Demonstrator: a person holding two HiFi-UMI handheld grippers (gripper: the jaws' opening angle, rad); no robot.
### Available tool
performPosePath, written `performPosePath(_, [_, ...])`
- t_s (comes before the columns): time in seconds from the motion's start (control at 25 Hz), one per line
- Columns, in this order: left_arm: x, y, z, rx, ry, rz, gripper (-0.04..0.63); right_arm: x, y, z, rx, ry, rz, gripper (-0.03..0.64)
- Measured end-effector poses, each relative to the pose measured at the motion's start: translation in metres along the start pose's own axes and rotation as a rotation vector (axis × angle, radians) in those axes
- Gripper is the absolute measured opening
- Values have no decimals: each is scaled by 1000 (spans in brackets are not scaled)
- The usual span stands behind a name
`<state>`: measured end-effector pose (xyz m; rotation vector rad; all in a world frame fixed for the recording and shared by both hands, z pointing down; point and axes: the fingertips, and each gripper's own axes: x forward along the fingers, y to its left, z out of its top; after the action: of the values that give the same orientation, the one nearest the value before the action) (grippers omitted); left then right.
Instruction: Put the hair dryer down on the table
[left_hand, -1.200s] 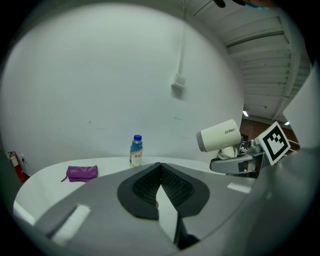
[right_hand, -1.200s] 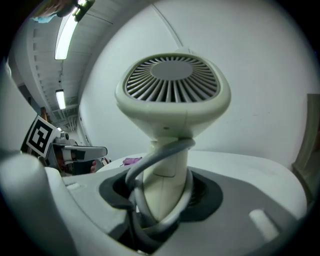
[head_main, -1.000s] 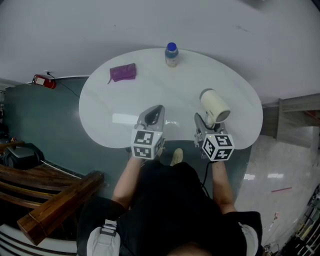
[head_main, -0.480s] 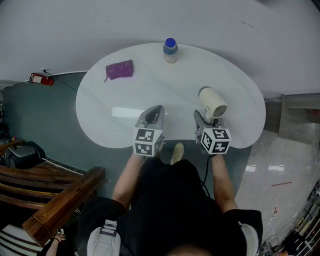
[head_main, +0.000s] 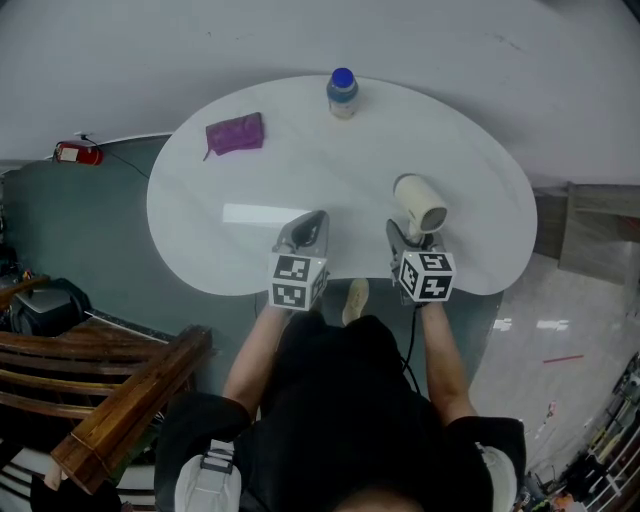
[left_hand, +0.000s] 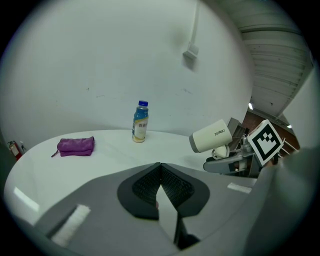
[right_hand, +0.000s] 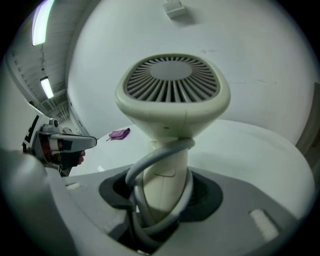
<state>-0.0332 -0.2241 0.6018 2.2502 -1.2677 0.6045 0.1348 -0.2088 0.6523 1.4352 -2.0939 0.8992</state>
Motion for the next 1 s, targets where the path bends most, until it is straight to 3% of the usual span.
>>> performPosePath(1.0, [12, 10, -33, -17, 82, -16, 5, 49, -10, -50, -1, 161, -62, 222])
